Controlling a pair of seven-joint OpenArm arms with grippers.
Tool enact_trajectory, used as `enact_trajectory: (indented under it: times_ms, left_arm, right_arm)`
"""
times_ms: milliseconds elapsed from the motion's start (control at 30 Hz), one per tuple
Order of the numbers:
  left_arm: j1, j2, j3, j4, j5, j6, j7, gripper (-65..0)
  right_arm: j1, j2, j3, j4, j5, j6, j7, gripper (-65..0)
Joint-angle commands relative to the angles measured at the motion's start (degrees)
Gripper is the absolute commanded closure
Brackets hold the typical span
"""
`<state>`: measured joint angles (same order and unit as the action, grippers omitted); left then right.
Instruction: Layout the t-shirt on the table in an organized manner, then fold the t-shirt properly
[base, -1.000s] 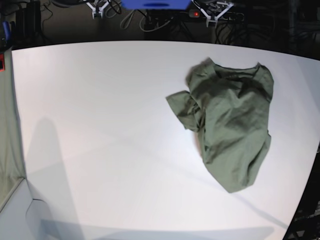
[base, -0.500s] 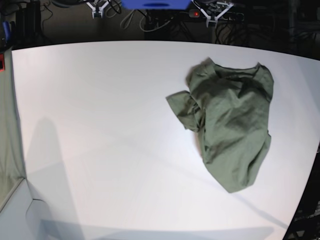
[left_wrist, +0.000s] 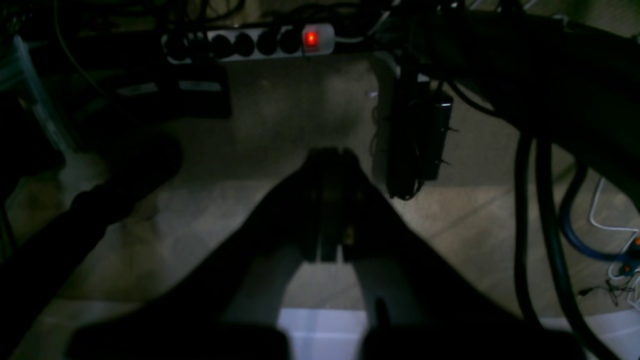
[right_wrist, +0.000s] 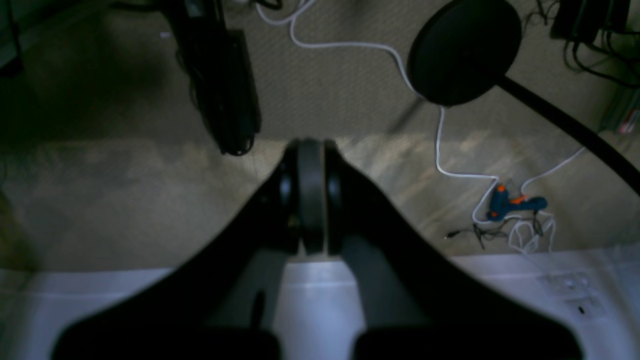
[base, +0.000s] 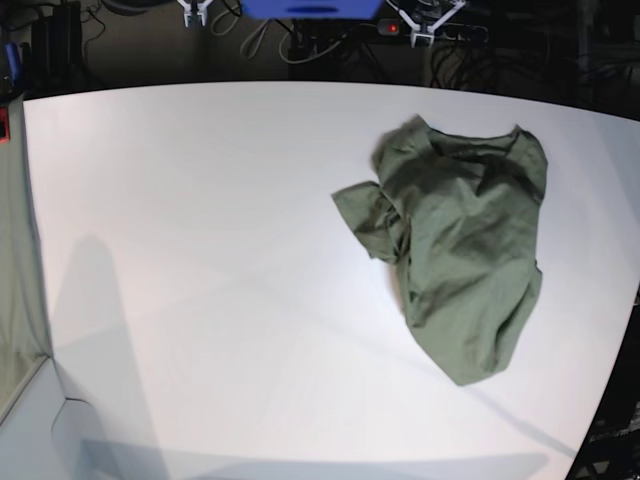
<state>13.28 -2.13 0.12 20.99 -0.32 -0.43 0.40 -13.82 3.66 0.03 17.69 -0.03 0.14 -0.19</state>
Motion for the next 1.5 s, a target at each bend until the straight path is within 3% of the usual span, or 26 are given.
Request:
enact_trajectory:
  times_ms: [0,300,533,633,967,1133,1267,1367,1467]
  left_arm:
    - [1.97,-0.29,0.01,1.73,-0.08,-0.06,-0.01,-0.2]
    - [18.41,-2.04,0.01,28.28,-0.08,-0.15,-0.01,-0.2]
    - [31.6,-3.8,-0.08,55.36,-0.17,-0.15,0.08,-0.2]
    - [35.47,-3.8,-0.08,64.24,-0.17,-0.06,0.08,-0.2]
    - [43.12,-3.89,-0.16,86.83,-0.17,0.12,0.08,-0.3]
    - [43.73,-3.89,-0.69,91.05,-0.17,0.21,0.08,-0.4]
    - [43.38,-3.45,-4.82,91.84,-0.34,0.21,0.08,-0.6]
    - [43.12,-3.54,-8.96,92.11,-5.18,0.21,-0.01,-5.8]
    - [43.03,-3.89,-13.79,92.19,-12.65,-0.15,-0.01,-19.5]
  right_arm:
    - [-2.31,0.87,0.1,2.04,-0.1,0.61,0.23,0.0]
    - [-23.85,2.45,0.1,40.9,-0.1,0.61,0.14,0.0]
    - [-32.81,4.03,0.45,61.65,-0.1,0.61,-0.3,0.0]
    - [-35.19,5.44,0.54,68.77,-0.1,0.61,-0.39,0.0]
    - [-39.76,5.35,0.27,91.89,-0.01,0.61,-0.39,0.0]
    - [-39.32,5.26,-1.31,96.81,-0.01,0.61,-0.39,0.0]
    - [-36.59,5.26,-2.8,97.43,-0.01,0.61,-0.39,0.0]
    - [-34.4,5.26,-5.09,97.52,-0.01,0.61,-1.62,-3.2]
    - [-31.67,5.26,-7.73,97.6,-0.01,0.61,-5.31,-11.0]
